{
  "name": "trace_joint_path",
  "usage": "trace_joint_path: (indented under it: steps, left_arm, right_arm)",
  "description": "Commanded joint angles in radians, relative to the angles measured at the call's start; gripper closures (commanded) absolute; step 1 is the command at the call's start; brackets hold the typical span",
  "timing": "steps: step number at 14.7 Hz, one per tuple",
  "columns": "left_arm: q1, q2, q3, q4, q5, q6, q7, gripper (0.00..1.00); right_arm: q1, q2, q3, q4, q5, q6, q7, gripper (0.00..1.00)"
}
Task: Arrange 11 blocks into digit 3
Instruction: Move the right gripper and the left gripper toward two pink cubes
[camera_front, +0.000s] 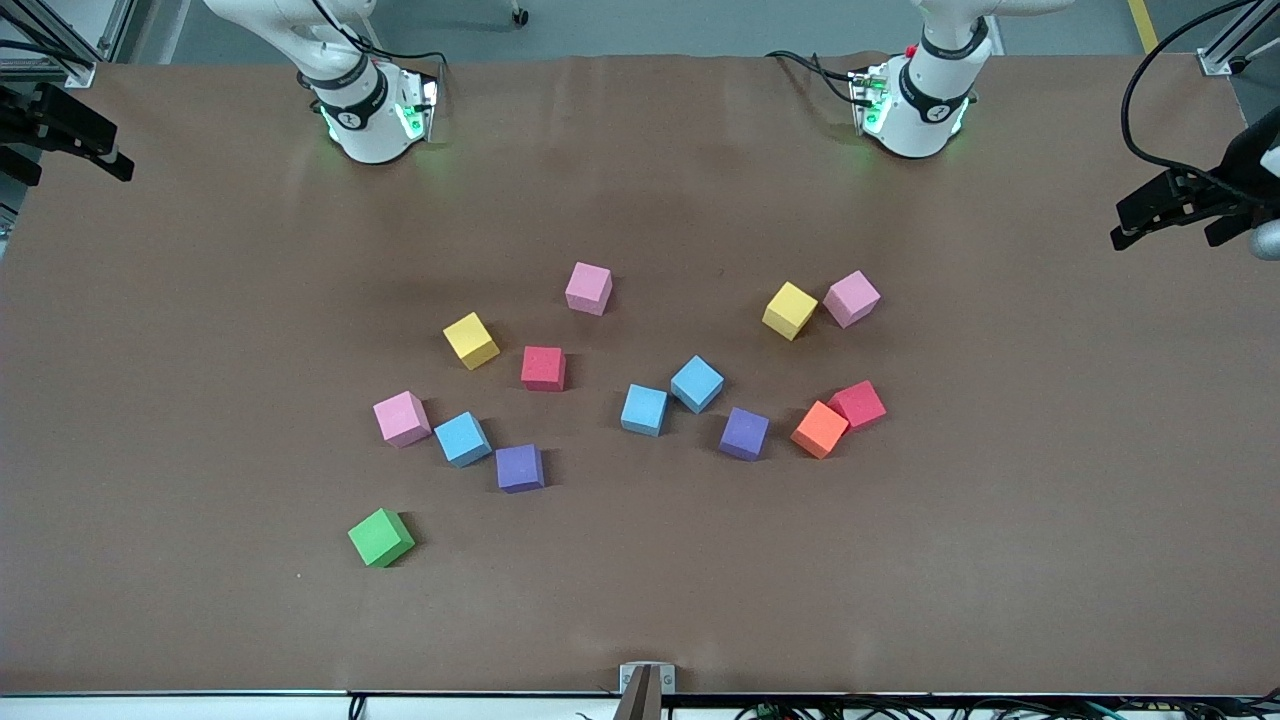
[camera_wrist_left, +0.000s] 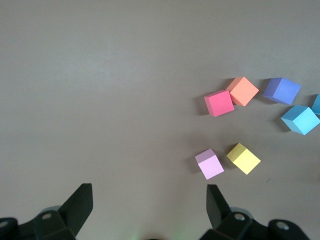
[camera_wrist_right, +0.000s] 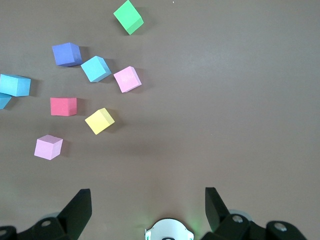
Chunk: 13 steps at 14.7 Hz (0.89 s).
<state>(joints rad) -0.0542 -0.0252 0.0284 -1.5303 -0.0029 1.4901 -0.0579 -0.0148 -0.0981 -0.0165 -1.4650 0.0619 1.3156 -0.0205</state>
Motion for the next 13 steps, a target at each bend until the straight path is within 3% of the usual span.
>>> trace_joint_path:
  steps: [1,5,13]
  left_arm:
    - [0.004,-0.007,0.001,-0.004,-0.017,-0.021,0.0,0.0]
    - [0.001,-0.001,0.001,0.015,-0.017,-0.019,-0.005,0.0]
    - [-0.052,0.024,-0.005,-0.017,-0.022,-0.077,-0.059,0.0]
  right_arm:
    - [0.001,-0.031,-0.002,-0.035,-0.008,0.008,-0.012,0.0]
    - [0.012,-0.031,0.0,-0.035,-0.059,0.008,-0.016,0.0]
    - [0.006,-0.015,-0.008,-0.017,-0.063,0.011,-0.009,0.0]
